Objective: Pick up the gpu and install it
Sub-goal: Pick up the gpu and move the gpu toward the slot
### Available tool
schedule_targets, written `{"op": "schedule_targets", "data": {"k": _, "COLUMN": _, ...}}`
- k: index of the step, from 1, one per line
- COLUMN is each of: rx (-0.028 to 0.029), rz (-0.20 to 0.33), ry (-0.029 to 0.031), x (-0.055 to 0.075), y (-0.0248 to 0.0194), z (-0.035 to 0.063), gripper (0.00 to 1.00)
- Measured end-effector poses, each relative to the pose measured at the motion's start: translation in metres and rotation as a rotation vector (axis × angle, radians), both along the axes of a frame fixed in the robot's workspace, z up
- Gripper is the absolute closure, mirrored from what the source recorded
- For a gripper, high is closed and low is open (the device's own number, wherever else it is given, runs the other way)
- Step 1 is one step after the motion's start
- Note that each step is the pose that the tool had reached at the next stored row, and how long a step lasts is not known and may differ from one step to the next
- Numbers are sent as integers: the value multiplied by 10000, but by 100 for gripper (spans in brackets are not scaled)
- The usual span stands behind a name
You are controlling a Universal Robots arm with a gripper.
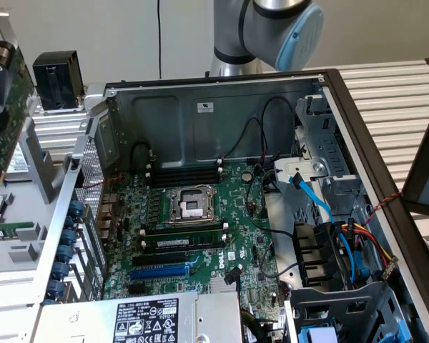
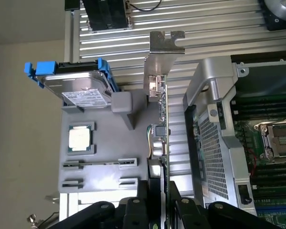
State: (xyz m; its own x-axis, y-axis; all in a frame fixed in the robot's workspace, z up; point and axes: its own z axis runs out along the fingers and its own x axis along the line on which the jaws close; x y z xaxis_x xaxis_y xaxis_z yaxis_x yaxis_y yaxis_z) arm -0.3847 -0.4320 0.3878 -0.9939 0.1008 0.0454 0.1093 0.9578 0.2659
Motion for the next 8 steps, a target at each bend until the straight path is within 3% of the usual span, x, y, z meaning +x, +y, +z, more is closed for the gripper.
{"op": "schedule_targets", "data": {"k": 2, "rx": 3, "rz": 1, "ry": 121, "x": 24, "y": -28, "z": 24, "gripper": 73}}
{"op": "schedule_targets", "data": {"k": 3, "rx": 8, "rz": 1, "ry": 151, "x": 27, "y": -34, "z": 24, "gripper": 73}}
{"op": "schedule_targets", "data": {"k": 6, "rx": 8, "rz": -2, "ry": 159, "x": 29, "y": -34, "z": 25, "gripper": 73}}
{"op": "schedule_targets", "data": {"k": 8, "rx": 6, "rz": 0, "ry": 198, "x": 93, "y": -37, "z": 37, "gripper": 73}}
